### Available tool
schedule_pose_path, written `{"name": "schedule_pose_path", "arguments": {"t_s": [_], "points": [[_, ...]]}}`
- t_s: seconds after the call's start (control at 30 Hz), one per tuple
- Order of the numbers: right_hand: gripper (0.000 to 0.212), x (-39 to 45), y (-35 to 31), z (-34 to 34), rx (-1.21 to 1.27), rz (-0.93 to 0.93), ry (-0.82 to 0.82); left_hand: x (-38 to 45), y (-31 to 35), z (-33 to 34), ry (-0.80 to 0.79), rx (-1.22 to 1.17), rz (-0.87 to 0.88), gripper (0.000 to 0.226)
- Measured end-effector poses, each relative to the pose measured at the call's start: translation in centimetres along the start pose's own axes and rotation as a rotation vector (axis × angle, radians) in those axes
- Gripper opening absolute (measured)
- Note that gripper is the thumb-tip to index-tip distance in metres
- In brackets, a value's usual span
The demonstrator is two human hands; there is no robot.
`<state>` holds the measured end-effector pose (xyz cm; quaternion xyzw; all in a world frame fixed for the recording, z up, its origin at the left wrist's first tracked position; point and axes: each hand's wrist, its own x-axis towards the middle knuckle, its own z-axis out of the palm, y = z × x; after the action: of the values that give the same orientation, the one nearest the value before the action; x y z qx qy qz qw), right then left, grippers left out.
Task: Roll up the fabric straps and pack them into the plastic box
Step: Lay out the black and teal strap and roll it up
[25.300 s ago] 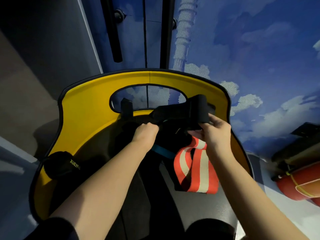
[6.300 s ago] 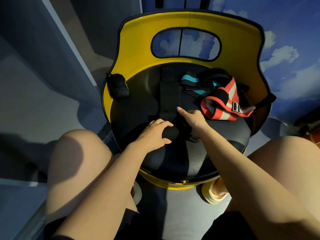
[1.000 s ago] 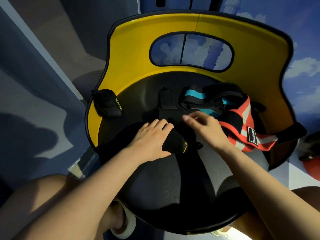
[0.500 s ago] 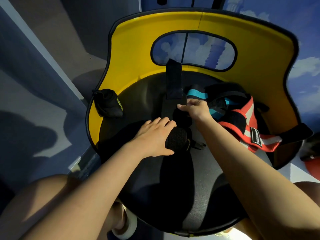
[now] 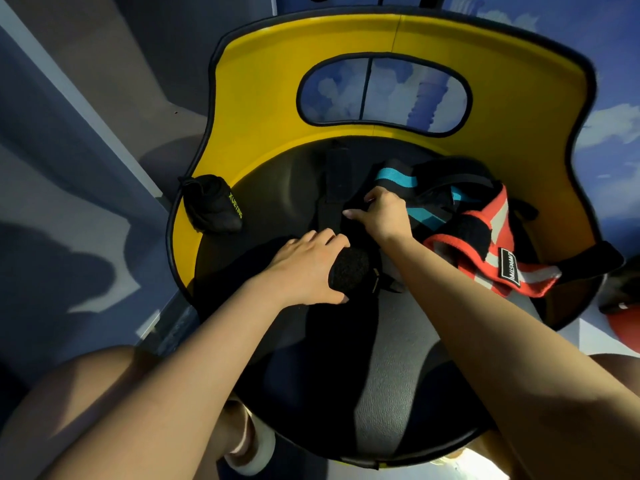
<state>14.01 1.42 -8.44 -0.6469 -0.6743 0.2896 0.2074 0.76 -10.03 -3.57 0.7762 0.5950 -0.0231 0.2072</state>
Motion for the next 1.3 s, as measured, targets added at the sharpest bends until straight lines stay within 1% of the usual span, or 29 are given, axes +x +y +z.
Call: {"name": "schedule_pose_path", "arguments": {"t_s": [0.07,0.13,0.17,0.2,0.27,0.33,0.43,0.5,0.6,0.67,0.73,0.83,0.93,1.0,1.07,1.17,1.3], "points": [[0.047,-0.6,-0.1,-0.8,-0.023,-0.056,0.035,0.0,-0.1,-0.1,-0.020,-0.023,0.003,0.075],[0.036,-1.8,-0.3,-2.3,-0.054,-0.192,0.045,0.0,-0.2,-0.2,-0.037,-0.044,0.002,0.074],[0.031,-2.5,-0.6,-3.2,-0.072,-0.283,0.005,0.0,-0.2,-0.2,-0.040,-0.049,-0.004,0.074],[0.027,-3.2,-0.9,-4.2,-0.098,-0.374,-0.068,0.0,-0.2,-0.3,-0.044,-0.047,-0.010,0.076],[0.026,-4.8,-1.5,-6.2,-0.170,-0.529,-0.243,0.1,-0.1,-0.3,-0.071,-0.028,-0.031,0.081],[0.033,-6.3,-1.7,-7.5,-0.243,-0.622,-0.366,0.2,-0.2,-0.4,-0.111,-0.018,-0.060,0.088],[0.059,-8.3,-0.6,-7.6,-0.396,-0.706,-0.460,0.3,-0.3,-0.5,-0.122,-0.042,-0.062,0.090],[0.074,-8.9,0.3,-7.0,-0.489,-0.774,-0.422,0.4,-0.4,-0.6,-0.140,-0.066,-0.058,0.087],[0.087,-9.0,1.6,-5.7,-0.578,-0.884,-0.298,0.6,-0.6,-1.0,-0.195,-0.127,-0.067,0.087],[0.088,-8.9,2.2,-4.8,-0.545,-0.889,-0.268,0.9,-0.9,-0.9,-0.195,-0.170,-0.072,0.086],[0.081,-8.9,2.4,-4.1,-0.473,-0.864,-0.266,1.0,-0.9,-0.7,-0.181,-0.181,-0.078,0.085],[0.073,-8.1,2.1,-4.2,-0.391,-0.840,-0.295,1.0,-0.9,-0.6,-0.122,-0.111,-0.081,0.089],[0.072,-7.0,1.6,-4.8,-0.324,-0.795,-0.371,0.5,-0.6,-0.1,0.016,0.021,-0.059,0.094],[0.073,-6.4,1.3,-5.1,-0.259,-0.724,-0.436,0.1,-0.6,0.3,0.109,0.086,-0.044,0.093],[0.075,-5.8,0.9,-5.4,-0.204,-0.649,-0.507,-0.3,-0.5,0.8,0.168,0.115,-0.036,0.092],[0.077,-5.1,0.5,-5.8,-0.173,-0.575,-0.585,-0.7,-0.4,1.4,0.207,0.156,-0.040,0.089],[0.075,-4.9,0.4,-6.2,-0.123,-0.473,-0.669,-0.9,-0.2,1.3,0.219,0.105,-0.028,0.081]]}}
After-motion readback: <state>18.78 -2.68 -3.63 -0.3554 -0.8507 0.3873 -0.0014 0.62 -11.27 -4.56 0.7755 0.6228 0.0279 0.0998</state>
